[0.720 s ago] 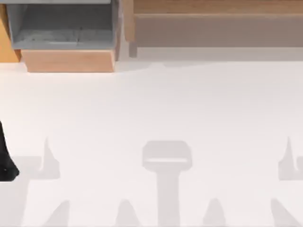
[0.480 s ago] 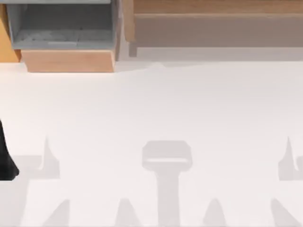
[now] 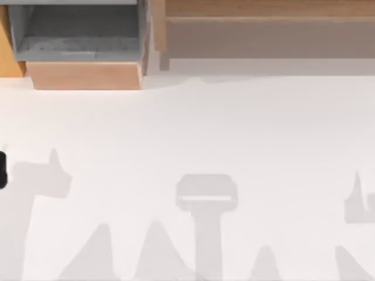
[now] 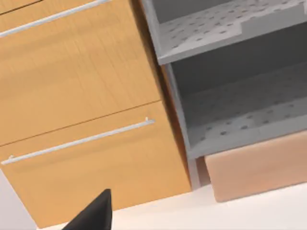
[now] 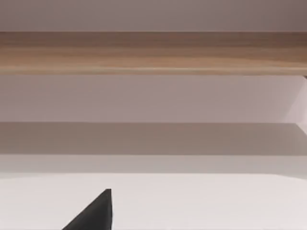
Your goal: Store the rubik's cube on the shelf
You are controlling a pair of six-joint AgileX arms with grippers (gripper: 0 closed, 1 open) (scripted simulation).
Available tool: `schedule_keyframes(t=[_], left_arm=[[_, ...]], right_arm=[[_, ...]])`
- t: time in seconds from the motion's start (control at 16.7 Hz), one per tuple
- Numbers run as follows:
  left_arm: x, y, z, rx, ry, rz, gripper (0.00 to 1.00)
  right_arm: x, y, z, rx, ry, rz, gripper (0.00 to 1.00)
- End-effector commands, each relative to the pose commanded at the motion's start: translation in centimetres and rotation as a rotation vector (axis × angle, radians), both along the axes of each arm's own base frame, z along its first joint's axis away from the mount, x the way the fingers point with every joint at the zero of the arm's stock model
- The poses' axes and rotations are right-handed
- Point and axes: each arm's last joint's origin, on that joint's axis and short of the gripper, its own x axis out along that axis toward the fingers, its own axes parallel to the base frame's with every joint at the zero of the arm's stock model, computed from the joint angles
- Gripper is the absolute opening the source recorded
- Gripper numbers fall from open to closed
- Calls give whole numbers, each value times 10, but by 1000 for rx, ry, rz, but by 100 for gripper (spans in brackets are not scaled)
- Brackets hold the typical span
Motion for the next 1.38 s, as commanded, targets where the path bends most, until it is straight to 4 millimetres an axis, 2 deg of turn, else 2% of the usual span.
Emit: schedule_keyframes(t=[0.24, 0.48, 0.72, 0.96, 1.2, 1.38], left_arm=[[50, 19, 20, 229, 29, -22, 100], [116, 50, 17, 480, 45, -52, 100], [180, 89, -14, 736, 40, -78, 100], [227, 125, -57, 978, 4, -86, 100], [254, 149, -93, 1172, -44, -74, 100], [263, 158, -108, 1252, -68, -63, 100]], right_arm=[[0, 0, 0, 0, 0, 0, 100], [0, 0, 0, 0, 0, 0, 100], [0, 0, 0, 0, 0, 0, 100], [0, 0, 0, 0, 0, 0, 100], [0, 0, 0, 0, 0, 0, 100], [0, 0, 0, 0, 0, 0, 100]])
